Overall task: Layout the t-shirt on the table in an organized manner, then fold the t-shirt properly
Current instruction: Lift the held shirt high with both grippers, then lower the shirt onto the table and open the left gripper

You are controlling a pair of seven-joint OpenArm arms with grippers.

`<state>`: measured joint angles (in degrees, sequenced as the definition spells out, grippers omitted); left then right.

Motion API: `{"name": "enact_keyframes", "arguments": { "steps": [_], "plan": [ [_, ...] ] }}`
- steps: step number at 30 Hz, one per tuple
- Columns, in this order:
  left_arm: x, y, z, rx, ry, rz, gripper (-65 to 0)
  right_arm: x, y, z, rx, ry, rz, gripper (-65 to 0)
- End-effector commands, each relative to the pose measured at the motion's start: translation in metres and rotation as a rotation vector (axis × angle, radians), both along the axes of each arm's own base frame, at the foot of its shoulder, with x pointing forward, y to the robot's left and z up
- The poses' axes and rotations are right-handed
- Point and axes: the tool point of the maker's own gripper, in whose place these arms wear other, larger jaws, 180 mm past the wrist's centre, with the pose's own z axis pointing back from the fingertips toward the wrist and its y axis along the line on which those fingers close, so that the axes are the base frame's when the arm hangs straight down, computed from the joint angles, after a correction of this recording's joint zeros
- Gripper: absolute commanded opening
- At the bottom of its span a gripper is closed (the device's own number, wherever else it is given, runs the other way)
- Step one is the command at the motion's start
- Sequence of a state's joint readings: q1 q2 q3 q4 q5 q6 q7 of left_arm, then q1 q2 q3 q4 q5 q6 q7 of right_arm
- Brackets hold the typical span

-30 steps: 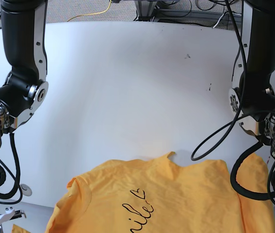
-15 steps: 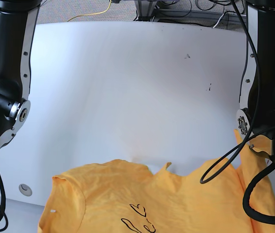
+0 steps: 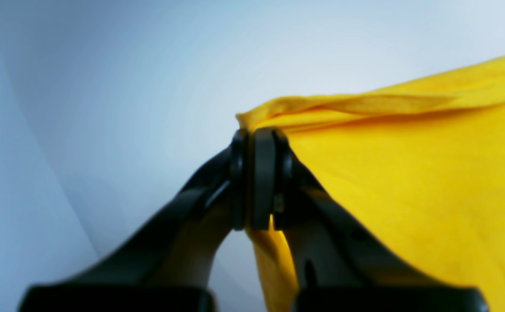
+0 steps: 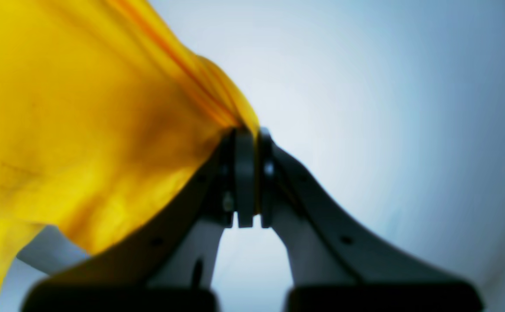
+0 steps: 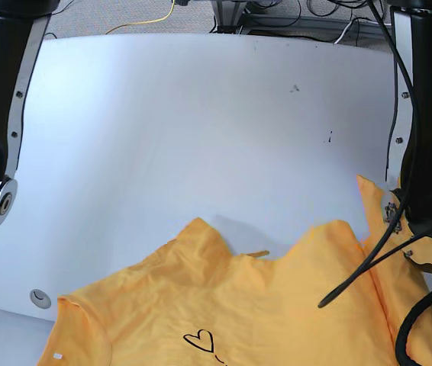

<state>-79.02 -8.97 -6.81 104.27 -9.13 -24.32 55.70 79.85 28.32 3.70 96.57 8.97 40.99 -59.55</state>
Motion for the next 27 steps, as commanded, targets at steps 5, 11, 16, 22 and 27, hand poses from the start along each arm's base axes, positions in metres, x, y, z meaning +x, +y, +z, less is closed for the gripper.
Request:
{"name": "enact_keyframes", "arguments": {
  "steps": [5,11,16,22,27],
  "plan": [
    [0.0,0.023,0.024,-0.05,-0.018,0.052,-65.0,-0.013,-0.026,0.025,0.016,-0.038,-0.092,-65.0],
    [0.013,0.023,0.01,-0.034,0.028,0.055,-65.0,-0.018,-0.039,0.024,0.009,-0.034,-0.124,-65.0],
    [0.026,0.025,-0.019,-0.01,0.086,0.072,-65.0,-0.015,-0.05,0.005,0.014,0.001,-0.15,-65.0],
    [0.037,0.03,-0.064,0.016,0.159,0.1,-65.0,-0.021,-0.051,-0.031,-0.022,0.022,-0.176,-65.0],
    [0.041,0.023,-0.109,0.039,0.225,0.096,-65.0,-0.029,-0.052,-0.078,-0.045,0.079,-0.21,-65.0]
  ]
}}
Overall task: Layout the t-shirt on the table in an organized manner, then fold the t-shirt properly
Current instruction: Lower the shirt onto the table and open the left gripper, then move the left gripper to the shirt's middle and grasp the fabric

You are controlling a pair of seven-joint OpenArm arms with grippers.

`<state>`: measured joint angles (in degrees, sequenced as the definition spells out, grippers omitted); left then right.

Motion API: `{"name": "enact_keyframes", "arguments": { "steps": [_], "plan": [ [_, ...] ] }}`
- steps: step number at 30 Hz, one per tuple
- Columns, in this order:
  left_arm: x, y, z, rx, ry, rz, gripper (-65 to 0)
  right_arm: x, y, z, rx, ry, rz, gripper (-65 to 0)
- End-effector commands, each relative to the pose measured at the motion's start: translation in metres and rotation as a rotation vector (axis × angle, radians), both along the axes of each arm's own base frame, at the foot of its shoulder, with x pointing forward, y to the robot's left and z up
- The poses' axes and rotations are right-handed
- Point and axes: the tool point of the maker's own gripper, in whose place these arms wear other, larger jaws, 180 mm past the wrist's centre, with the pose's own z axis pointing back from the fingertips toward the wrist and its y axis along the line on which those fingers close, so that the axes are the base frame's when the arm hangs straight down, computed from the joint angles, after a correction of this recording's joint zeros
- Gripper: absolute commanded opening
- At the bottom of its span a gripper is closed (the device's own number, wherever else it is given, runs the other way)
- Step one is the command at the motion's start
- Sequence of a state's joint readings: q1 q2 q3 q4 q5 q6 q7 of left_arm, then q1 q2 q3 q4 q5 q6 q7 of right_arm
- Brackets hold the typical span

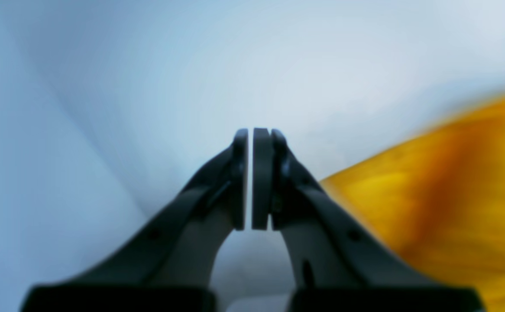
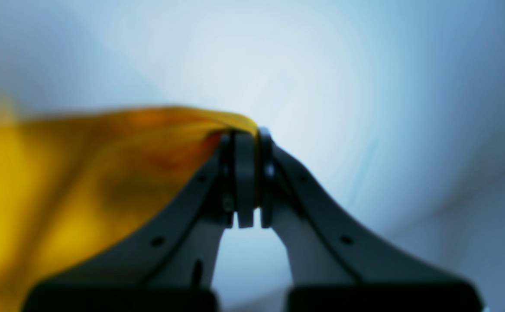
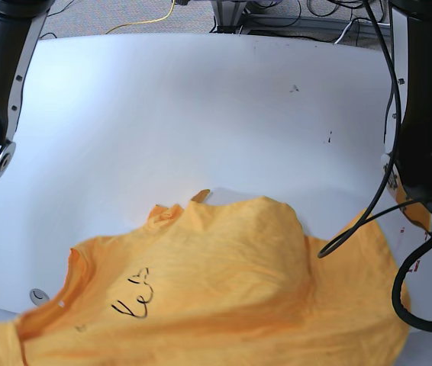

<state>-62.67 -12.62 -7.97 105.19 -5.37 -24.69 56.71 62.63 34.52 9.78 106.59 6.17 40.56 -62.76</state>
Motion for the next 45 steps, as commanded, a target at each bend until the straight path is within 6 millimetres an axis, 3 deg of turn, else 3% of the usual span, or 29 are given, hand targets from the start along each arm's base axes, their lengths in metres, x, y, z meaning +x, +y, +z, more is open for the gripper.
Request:
{"name": "enact_keyframes", "arguments": {
  "steps": [1,6,11,15,18,21,27,33,41,45],
  "plan": [
    [-0.011,-0.017,0.0,0.023,-0.047,-0.055,-65.0,-0.017,0.002,0.0,-0.018,-0.041,-0.012,-65.0],
    [-0.007,-0.028,-0.056,0.014,0.057,-0.117,-65.0,-0.021,-0.001,-0.052,0.015,0.049,-0.044,-65.0],
    [-0.013,-0.036,-0.109,-0.006,0.148,-0.164,-65.0,-0.026,-0.025,-0.109,0.125,0.14,-0.088,-65.0],
    [-0.016,-0.027,-0.155,-0.061,0.247,-0.177,-65.0,-0.032,-0.035,-0.151,0.183,0.218,-0.116,-65.0],
    [-0.021,-0.023,-0.188,-0.107,0.317,-0.193,-65.0,-0.036,-0.04,-0.178,0.222,0.265,-0.13,-65.0],
    [-0.028,-0.031,-0.225,-0.144,0.403,-0.24,-65.0,-0.042,-0.042,-0.198,0.255,0.29,-0.134,-65.0],
    [-0.048,-0.054,-0.291,-0.226,0.567,-0.337,-65.0,-0.046,-0.04,-0.221,0.268,0.314,-0.11,-65.0],
    [-0.064,-0.101,-0.335,-0.301,0.676,-0.446,-65.0,-0.048,-0.037,-0.235,0.276,0.344,-0.105,-65.0],
    [-0.075,-0.182,-0.387,-0.366,0.856,-0.622,-65.0,-0.049,-0.033,-0.243,0.282,0.357,-0.093,-65.0],
    [-0.076,-0.207,-0.419,-0.416,0.964,-0.661,-51.8,-0.048,-0.031,-0.244,0.282,0.353,-0.083,-65.0]
  ]
}}
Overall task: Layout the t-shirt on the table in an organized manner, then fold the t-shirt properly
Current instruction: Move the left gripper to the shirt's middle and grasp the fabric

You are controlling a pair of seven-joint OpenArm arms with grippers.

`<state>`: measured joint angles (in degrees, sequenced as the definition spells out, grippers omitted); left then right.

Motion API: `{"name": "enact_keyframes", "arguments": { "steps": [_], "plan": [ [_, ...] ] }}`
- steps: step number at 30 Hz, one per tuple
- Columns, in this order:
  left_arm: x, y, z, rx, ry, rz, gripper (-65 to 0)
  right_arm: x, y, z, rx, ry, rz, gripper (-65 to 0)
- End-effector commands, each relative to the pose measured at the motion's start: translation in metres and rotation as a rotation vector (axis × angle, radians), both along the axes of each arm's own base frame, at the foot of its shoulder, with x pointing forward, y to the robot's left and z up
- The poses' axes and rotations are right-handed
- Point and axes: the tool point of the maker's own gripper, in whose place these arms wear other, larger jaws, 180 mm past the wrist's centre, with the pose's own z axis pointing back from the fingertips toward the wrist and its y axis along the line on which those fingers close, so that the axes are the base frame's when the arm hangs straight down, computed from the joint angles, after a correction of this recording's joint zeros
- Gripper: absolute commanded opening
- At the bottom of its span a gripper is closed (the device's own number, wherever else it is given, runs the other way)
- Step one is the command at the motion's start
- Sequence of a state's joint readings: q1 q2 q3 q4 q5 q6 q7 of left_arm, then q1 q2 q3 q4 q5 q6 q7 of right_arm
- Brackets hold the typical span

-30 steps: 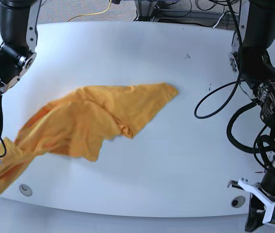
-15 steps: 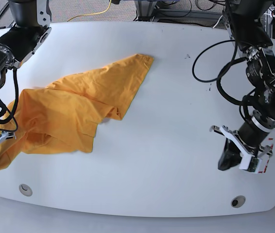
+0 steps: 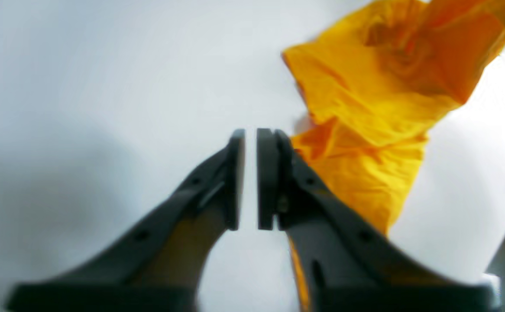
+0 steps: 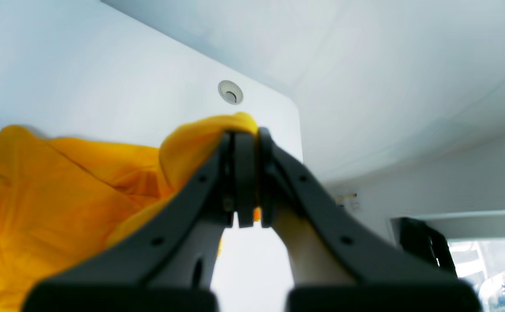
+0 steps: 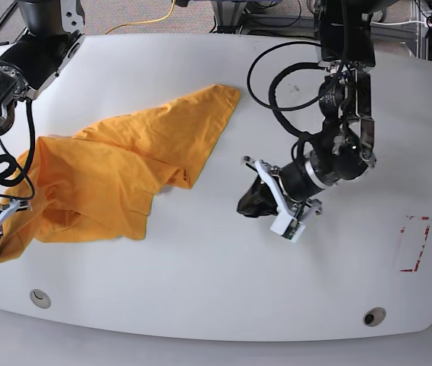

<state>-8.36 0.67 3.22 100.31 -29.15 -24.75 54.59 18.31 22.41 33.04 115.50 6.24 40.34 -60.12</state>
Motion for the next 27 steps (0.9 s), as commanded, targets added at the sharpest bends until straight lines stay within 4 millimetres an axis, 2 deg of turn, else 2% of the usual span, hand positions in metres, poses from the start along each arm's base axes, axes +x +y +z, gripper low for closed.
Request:
{"name": "enact_keyframes", "arguments": {
  "steps": [1,4,6,13,15,17,21,27],
  "plan": [
    [0.009,-0.013,-0.001,-0.04,0.016,-0.014,-48.1,0.002,0.0,0.018,-0.018,-0.058,0.012,-65.0],
    [0.018,-0.03,-0.01,-0.084,0.053,-0.023,-34.4,0.002,0.0,0.019,-0.018,-0.061,0.012,-65.0],
    [0.024,-0.042,-0.016,-0.119,0.065,-0.03,-29.3,0.002,0.0,0.018,-0.017,-0.06,0.012,-65.0],
    [0.036,-0.09,-0.039,-0.152,0.106,-0.109,-29.6,0.002,0.002,0.015,-0.005,-0.059,0.014,-65.0],
    [0.038,-0.11,-0.041,-0.178,0.117,-0.129,-29.6,0.002,0.002,0.015,-0.005,-0.059,0.014,-65.0],
    [0.041,-0.122,-0.043,-0.196,0.13,-0.133,-29.4,0.002,0.002,0.015,-0.005,-0.059,0.014,-65.0],
    [0.053,-0.123,-0.066,-0.183,0.175,-0.113,-29.4,0.002,0.002,0.015,-0.003,-0.059,0.014,-65.0],
    [0.072,-0.123,-0.08,-0.191,0.188,-0.042,-29.3,0.004,0.006,0.011,0.013,-0.059,0.018,-65.0]
  ]
}}
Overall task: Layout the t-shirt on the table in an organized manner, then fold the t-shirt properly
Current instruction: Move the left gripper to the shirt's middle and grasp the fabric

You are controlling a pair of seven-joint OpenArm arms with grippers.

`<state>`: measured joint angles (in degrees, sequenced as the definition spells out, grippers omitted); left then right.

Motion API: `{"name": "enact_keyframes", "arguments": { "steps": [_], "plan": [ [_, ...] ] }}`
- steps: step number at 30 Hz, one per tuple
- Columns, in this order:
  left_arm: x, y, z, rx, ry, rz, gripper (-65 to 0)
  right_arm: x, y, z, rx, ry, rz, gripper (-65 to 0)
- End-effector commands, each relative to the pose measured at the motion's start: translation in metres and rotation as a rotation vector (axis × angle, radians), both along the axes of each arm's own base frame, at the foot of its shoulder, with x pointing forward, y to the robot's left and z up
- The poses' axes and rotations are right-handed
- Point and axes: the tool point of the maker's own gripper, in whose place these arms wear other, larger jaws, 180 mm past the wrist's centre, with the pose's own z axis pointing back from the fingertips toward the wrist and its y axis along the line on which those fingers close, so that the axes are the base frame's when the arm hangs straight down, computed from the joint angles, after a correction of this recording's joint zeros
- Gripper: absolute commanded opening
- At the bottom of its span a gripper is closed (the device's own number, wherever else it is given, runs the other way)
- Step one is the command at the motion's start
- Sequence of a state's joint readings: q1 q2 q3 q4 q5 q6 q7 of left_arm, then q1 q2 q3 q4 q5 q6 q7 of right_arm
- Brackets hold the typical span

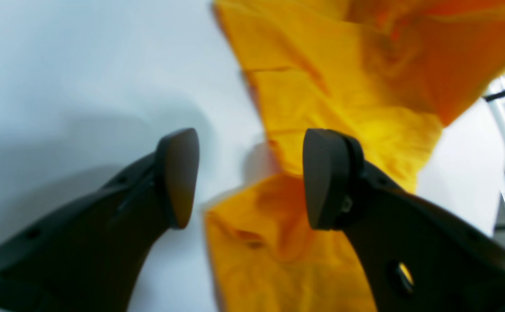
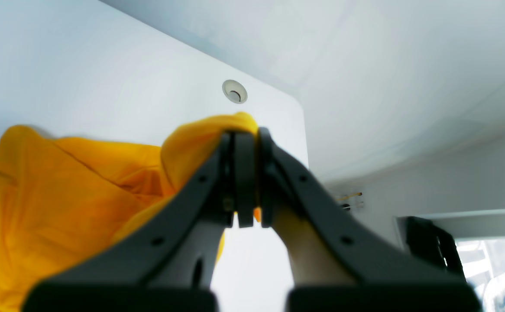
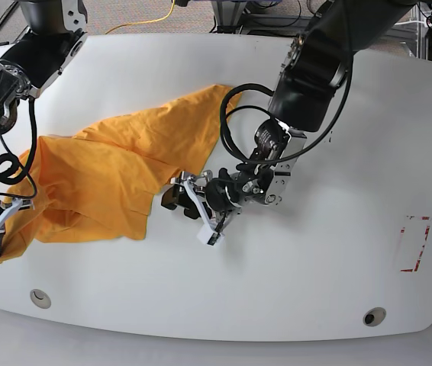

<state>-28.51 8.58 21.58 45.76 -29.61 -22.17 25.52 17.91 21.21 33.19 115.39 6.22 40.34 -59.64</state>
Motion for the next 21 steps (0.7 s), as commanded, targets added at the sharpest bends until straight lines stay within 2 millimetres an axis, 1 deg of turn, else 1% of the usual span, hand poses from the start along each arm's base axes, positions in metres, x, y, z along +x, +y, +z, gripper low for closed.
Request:
{"name": "enact_keyframes", "arguments": {
  "steps": [1,4,8,14,21],
  "plan": [
    [0.022,-0.006,0.019,-0.059,-0.028,0.049,-29.3,0.003,0.002,0.017,-0.006,-0.059,0.01,-65.0],
    [0.027,-0.007,0.016,-0.097,0.019,0.082,-29.2,0.003,0.003,0.015,-0.003,-0.057,0.009,-65.0],
    [0.026,-0.015,0.01,-0.111,0.065,0.071,-29.2,0.001,0.002,0.01,-0.002,-0.043,0.007,-65.0],
    [0.013,-0.03,0.007,-0.13,0.108,0.03,-29.2,0.0,0.007,0.003,0.011,-0.031,0.012,-65.0],
    [-0.002,-0.044,0.003,-0.144,0.144,-0.014,-29.2,0.001,0.009,0.0,0.023,-0.03,0.013,-65.0]
  ]
}}
